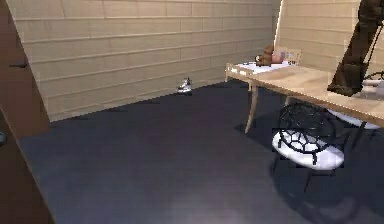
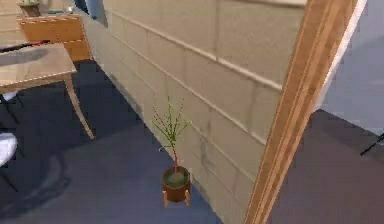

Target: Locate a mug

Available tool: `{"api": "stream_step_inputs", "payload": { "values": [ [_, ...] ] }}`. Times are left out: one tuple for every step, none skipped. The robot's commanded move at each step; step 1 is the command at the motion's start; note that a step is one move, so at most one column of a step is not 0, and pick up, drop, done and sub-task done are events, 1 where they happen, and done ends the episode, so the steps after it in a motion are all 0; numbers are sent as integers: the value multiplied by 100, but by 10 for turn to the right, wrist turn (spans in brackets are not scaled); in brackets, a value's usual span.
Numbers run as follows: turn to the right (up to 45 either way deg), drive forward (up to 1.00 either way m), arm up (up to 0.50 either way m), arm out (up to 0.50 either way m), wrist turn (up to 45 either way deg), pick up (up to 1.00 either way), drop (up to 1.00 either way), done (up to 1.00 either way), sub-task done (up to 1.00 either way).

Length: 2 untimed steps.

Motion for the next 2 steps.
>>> {"api": "stream_step_inputs", "payload": {
  "values": [
    [0,100,0,0,0,0,0,0,0],
    [0,100,0,0,0,0,0,0,0]
  ]
}}
